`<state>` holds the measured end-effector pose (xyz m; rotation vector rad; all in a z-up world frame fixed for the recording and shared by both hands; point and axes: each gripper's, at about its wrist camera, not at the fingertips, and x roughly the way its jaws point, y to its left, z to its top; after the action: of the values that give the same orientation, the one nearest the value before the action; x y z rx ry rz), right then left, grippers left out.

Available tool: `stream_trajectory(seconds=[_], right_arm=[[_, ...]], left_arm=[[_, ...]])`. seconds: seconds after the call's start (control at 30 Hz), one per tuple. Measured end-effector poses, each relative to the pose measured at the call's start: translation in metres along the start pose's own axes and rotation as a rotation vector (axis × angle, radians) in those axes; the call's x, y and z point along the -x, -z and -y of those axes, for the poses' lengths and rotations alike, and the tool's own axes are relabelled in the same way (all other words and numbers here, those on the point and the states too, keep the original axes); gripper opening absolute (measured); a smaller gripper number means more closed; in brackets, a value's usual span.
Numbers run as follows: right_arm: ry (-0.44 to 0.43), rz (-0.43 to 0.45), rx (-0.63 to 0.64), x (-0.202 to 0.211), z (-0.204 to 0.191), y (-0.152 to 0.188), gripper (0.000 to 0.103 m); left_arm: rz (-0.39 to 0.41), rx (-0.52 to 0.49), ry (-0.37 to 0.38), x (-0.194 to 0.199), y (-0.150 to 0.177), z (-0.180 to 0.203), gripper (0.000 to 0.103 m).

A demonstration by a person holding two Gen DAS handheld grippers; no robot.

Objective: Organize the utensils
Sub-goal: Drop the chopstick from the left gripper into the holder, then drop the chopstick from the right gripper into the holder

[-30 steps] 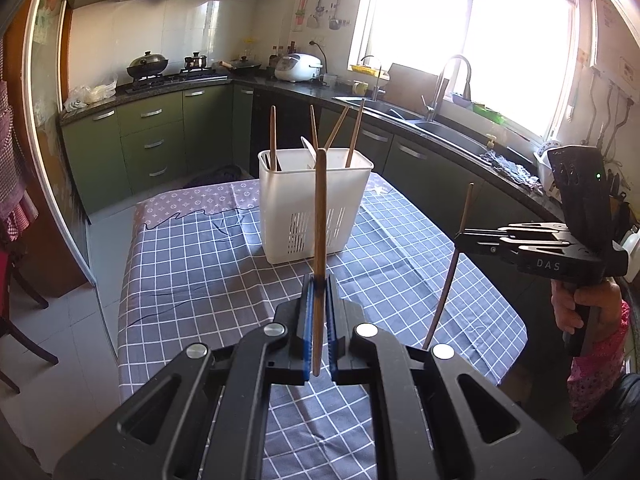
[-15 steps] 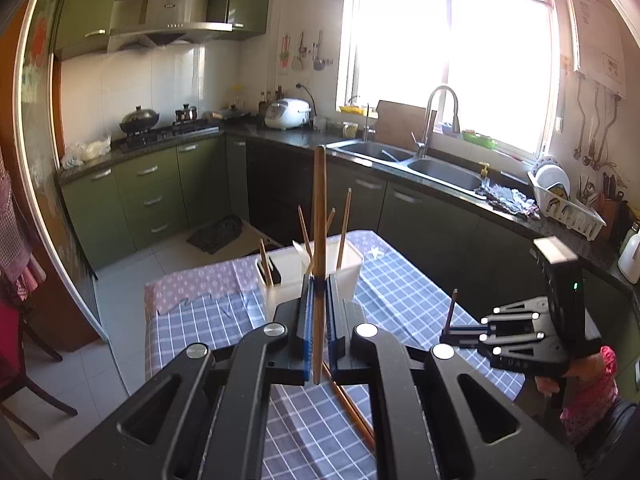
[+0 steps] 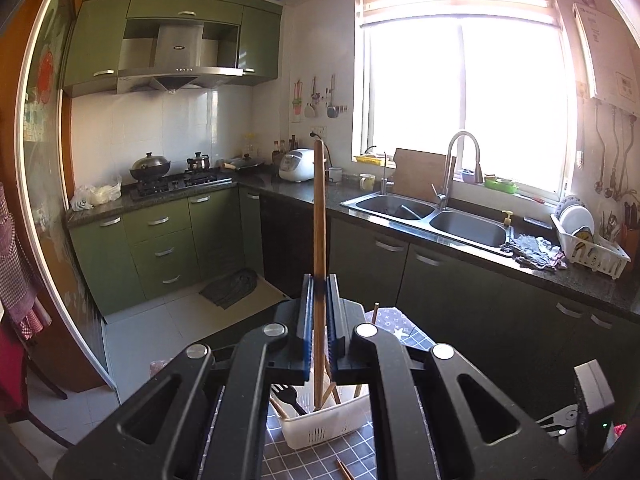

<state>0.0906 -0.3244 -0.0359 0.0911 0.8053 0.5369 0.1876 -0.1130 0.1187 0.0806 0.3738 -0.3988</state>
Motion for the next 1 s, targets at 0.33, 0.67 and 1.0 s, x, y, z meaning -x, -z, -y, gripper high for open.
stream_trajectory(seconds=[0.33, 0.67, 1.0], right_arm=[[-0.027, 0.001, -0.014, 0.002, 0.002, -0.002, 0.007], [-0.056, 0.134, -0.003, 0.041, -0.006, -0.050, 0.007], [-0.024, 0.347, -0.016, 0.077, -0.007, -0.155, 0.007]], left_arm=[[-0.156, -0.003, -0.029, -0.054, 0.046, -0.002, 0.007], [-0.101, 0.103, 0.012, 0.009, 0.074, -0.016, 0.020], [-0.110, 0.141, -0.004, 0.072, 0.132, -0.022, 0.020]])
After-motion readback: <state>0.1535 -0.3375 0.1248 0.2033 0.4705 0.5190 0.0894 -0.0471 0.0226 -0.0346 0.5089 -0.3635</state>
